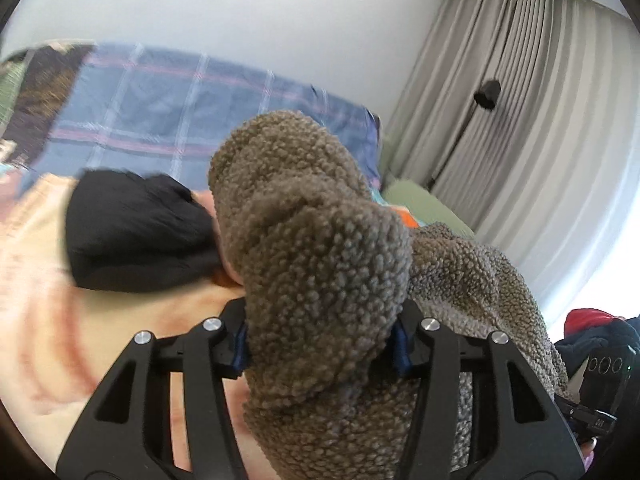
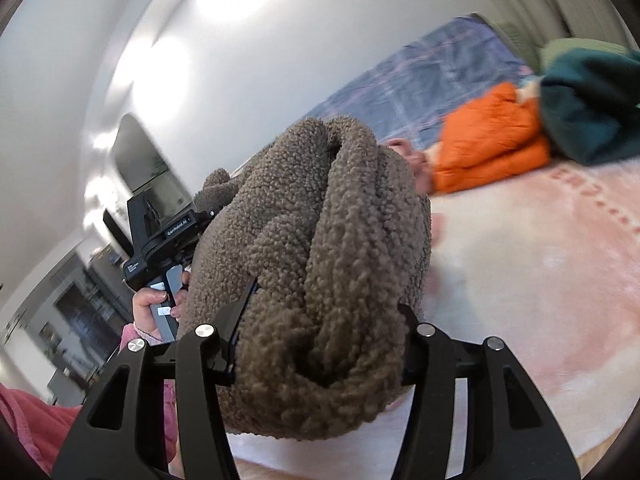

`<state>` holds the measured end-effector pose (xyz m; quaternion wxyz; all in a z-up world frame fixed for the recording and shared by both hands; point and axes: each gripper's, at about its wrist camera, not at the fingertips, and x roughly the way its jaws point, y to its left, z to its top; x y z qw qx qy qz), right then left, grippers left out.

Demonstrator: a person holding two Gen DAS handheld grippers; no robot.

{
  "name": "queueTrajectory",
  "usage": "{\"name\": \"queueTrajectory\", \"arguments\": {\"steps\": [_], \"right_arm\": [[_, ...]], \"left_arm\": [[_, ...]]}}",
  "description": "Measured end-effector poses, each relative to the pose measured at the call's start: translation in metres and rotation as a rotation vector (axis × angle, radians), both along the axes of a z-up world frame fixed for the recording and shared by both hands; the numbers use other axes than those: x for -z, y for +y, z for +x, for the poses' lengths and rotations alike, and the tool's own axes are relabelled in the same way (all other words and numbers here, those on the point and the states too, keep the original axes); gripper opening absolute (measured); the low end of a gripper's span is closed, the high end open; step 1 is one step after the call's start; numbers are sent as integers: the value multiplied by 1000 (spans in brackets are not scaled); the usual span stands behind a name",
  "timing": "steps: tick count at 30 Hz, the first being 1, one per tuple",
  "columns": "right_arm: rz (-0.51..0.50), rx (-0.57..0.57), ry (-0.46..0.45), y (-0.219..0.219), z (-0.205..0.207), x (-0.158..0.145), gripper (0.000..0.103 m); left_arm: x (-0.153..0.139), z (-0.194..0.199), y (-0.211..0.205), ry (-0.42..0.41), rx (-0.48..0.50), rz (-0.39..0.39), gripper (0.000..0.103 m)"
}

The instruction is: Fold large clothes

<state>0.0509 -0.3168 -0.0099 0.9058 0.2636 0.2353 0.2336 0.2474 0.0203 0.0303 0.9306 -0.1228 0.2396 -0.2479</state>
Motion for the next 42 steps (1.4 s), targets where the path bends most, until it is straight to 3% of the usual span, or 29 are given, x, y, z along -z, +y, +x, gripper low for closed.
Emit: {"name": "queueTrajectory", "arguments": {"steps": [5, 14, 19, 23, 28, 31, 32, 34, 36, 37, 39, 41, 42], "right_arm": [[-23, -168, -25, 61, 23, -20, 54], [14, -523, 53, 207, 138, -21, 53], [30, -606, 63, 281, 211, -27, 53], [29, -636, 59, 333, 275, -29, 53], [73, -623, 53, 393, 354, -10, 53], [92, -543, 173, 418, 408, 35, 53], [57, -486, 248, 425, 428, 63, 53], [-90, -403, 322, 435, 443, 102, 51], [-132, -443, 209, 438, 433, 119, 54], [-137, -442, 175, 438, 427, 120, 54], [-139, -377, 183, 435, 431, 116, 53], [-141, -375, 188, 436, 435, 119, 54], [-130, -379, 190, 435, 435, 120, 55]], "left_arm": [[-35, -45, 75, -49, -148, 39, 53], [-79, -79, 227, -31, -488, 177, 53], [-104, -38, 287, -7, -601, 245, 53], [-128, 4, 319, -39, -662, 286, 52], [-144, 88, 338, -97, -799, 441, 50], [-122, 129, 349, -70, -887, 484, 55], [-101, 148, 356, -17, -935, 501, 61], [-52, 177, 369, 122, -999, 502, 59], [5, 197, 369, 228, -955, 496, 54], [33, 204, 361, 262, -884, 512, 54], [70, 210, 345, 303, -805, 580, 55], [89, 206, 325, 224, -858, 646, 51], [92, 205, 325, 224, -892, 611, 50]]}}
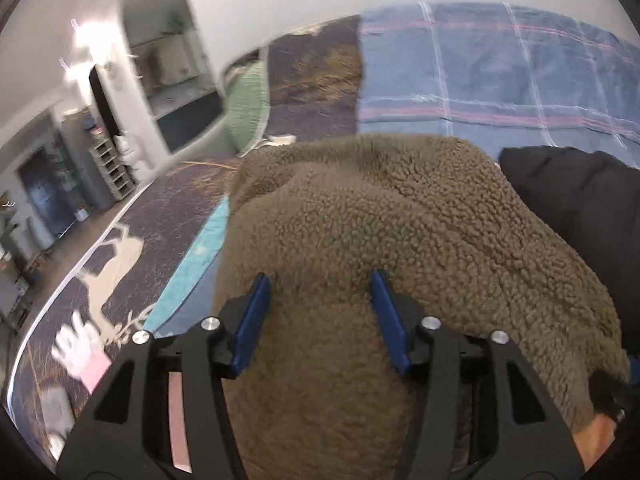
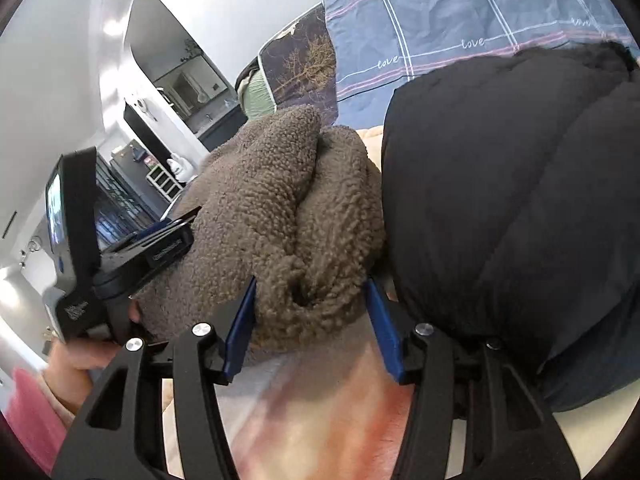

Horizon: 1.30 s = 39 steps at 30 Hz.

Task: Fold large clothes
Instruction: 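Carry the folded jacket with both tools and set it beside the black jacket, then open both tools and release the folded brown jacket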

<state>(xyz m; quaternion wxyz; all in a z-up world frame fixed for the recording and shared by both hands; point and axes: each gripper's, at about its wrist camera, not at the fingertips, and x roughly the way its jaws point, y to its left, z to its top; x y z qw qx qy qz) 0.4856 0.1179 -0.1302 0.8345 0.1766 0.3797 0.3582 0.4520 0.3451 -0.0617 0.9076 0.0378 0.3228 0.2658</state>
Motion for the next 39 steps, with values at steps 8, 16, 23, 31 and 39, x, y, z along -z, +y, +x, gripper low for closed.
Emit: {"name": "queueTrajectory", "arguments": {"steps": [8, 16, 23, 31, 39], "right_arm": [[-85, 41, -35, -30, -47, -25, 66], [-306, 136, -258, -112, -137, -81, 83], [-421, 310, -435, -160, -233, -132, 91], [-438, 420, -480, -197, -314, -158, 100], [-442, 564, -528, -242, -378, -172, 101]], "left_arm": [[-12, -27, -3, -33, -30, -39, 68], [-42, -110, -57, -134, 41, -125, 97], [-70, -222, -142, -223, 223, -176, 101], [-97, -310, -218, -267, 298, -103, 101], [-111, -370, -277, -280, 360, -88, 101]]}}
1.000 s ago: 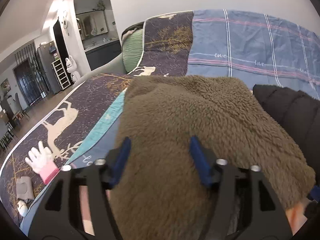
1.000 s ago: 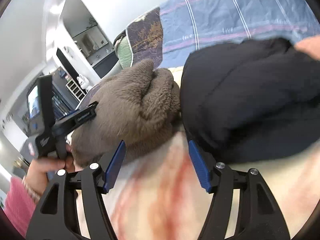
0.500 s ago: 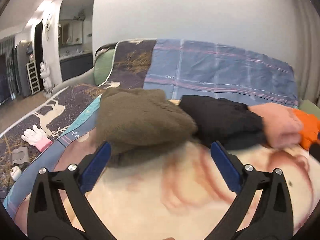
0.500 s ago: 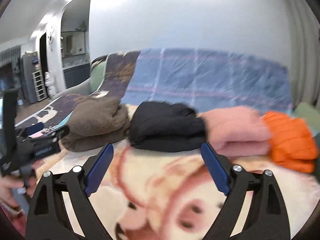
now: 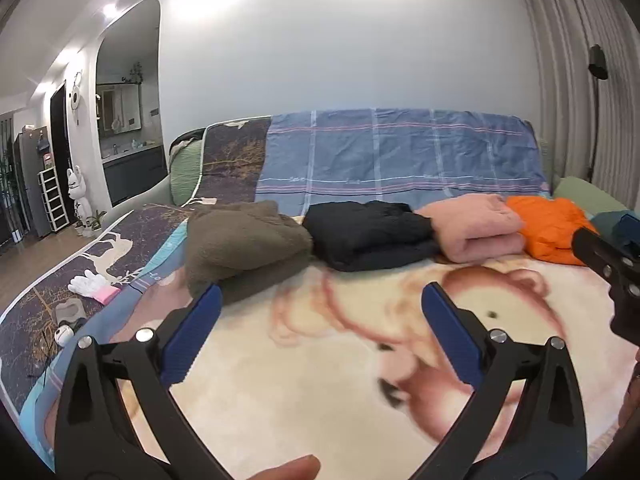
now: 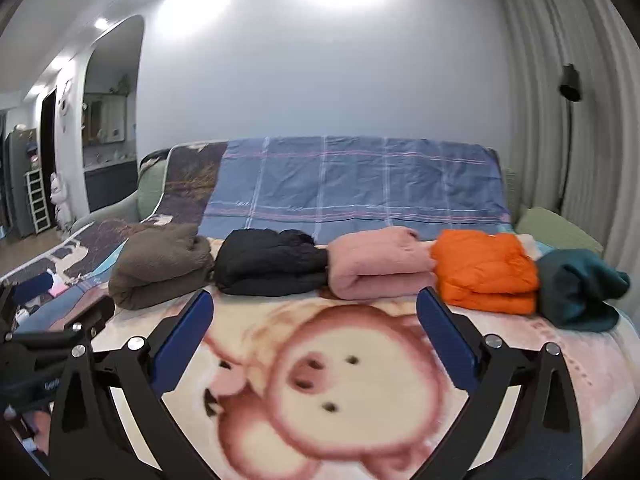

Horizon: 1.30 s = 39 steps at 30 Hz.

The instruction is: Fold large clothes

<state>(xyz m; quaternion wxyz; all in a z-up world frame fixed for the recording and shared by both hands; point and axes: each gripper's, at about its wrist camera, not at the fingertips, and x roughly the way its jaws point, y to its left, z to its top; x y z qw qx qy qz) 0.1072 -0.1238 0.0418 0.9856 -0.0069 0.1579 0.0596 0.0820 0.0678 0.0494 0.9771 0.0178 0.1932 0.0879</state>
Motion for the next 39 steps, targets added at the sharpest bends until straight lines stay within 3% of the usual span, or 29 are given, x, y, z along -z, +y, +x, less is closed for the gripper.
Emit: {"name": "queueTrajectory", "arguments": {"steps": [7, 14, 21, 39], "right_arm": [[-7, 232, -59, -41, -41, -2, 102], [-66, 153, -11, -58, -66, 4, 102], [-22, 159, 6, -84, -78, 6, 102], [0, 154, 73, -111, -44, 18, 102]], "left_arm": [[1, -35, -47, -13, 37, 44, 101], [1, -54, -82, -6, 58, 33, 101], [-4, -65, -104, -33, 79, 60, 101], [11, -29, -126, 56, 91, 58, 101]]}}
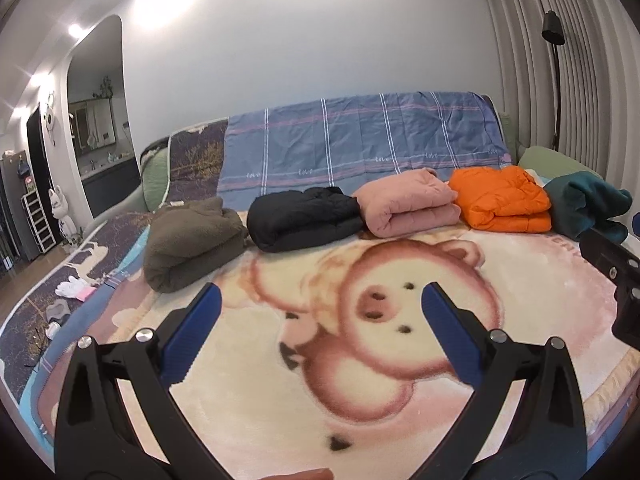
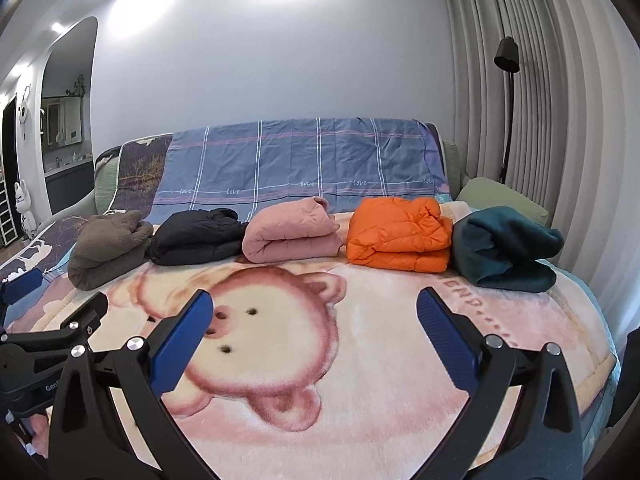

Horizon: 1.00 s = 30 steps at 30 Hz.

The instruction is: Fold large clothes

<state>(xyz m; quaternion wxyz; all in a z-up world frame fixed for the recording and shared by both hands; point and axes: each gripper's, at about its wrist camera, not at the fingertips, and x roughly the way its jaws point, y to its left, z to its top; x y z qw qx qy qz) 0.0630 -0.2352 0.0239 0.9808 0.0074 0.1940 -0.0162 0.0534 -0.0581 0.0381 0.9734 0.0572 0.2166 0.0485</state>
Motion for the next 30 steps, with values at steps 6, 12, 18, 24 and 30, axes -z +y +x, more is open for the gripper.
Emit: {"name": "queueTrajectory", "arguments": {"steps": [6, 12, 18, 24, 30], "right_arm": [[22, -3, 3, 0, 16, -1, 102], [22, -11, 25, 4, 30, 1, 102], [-6, -12, 31, 12, 38, 2, 102], [-25, -15, 48, 21, 48, 4, 102], [-46, -14, 68, 27, 59, 8, 102]], "left_arm": [[-1, 12, -3, -1, 8, -8, 101], [-1, 20, -2, -3, 31, -18, 101], [1, 28, 5, -2, 42, -40, 101], [6, 38, 13, 12, 34, -57, 101], [12, 49, 23, 37, 26, -82, 101]]}}
